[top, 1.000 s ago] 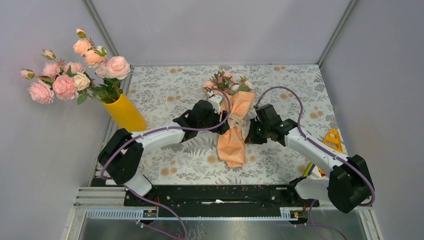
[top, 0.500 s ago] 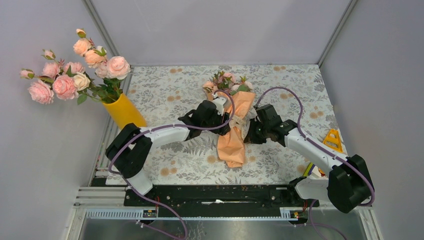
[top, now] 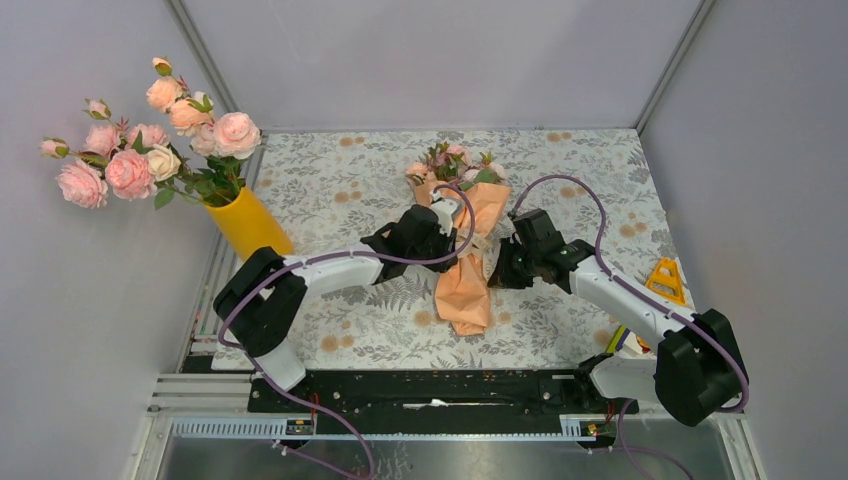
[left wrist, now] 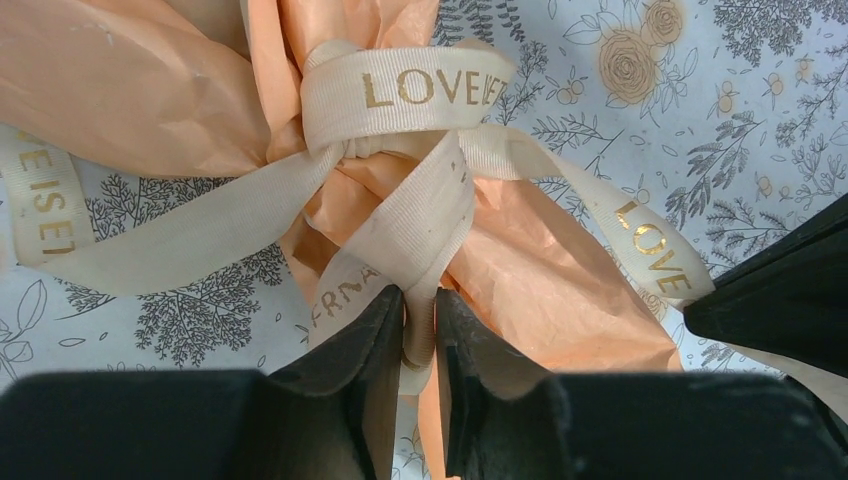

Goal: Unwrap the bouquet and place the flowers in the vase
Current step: Untie the ribbon from the wrapping paper.

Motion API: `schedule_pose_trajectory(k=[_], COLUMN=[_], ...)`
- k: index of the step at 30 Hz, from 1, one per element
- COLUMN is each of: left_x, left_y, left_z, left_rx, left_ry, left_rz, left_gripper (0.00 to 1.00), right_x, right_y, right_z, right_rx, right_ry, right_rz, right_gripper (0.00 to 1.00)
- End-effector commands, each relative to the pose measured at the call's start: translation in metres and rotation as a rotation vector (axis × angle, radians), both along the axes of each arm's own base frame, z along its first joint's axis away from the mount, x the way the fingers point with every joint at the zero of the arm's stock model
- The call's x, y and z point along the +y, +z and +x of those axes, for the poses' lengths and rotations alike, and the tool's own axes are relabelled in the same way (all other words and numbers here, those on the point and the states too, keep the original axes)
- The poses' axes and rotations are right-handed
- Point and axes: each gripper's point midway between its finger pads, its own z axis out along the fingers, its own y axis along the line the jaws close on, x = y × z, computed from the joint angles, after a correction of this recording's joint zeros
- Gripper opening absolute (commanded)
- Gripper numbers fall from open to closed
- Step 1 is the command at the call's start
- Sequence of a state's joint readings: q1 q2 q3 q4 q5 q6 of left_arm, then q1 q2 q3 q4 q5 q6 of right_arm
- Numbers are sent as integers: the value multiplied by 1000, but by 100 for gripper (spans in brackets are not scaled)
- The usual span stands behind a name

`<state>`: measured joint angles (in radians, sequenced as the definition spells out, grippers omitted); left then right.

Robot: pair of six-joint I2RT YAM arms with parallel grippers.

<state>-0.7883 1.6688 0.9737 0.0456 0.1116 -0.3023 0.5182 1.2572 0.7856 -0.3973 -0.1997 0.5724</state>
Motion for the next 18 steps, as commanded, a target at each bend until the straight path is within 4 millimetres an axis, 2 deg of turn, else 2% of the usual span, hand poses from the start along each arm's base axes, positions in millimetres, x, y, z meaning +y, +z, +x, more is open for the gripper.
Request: schedule_pose_trajectory(k=[1,11,16,18], left_x=[-3,1,8,12], left_y=[42,68,65,63], left_z=[11,5,0,-2], left_rx=[-102,-110,-107,-107], left_ry=[36,59,64,76], left_rz=[-67,-127,-111,-110], left_gripper=[20,20,5,3], right_x=[0,-2,-2,-3], right_y=[3,1,1,0], right_z=[4,4,4,3], right_rx=[-23,-20,-24,-21], right_ry=[2,1,1,-2], right_rz=[13,3,2,1], right_gripper=[0,0,0,0])
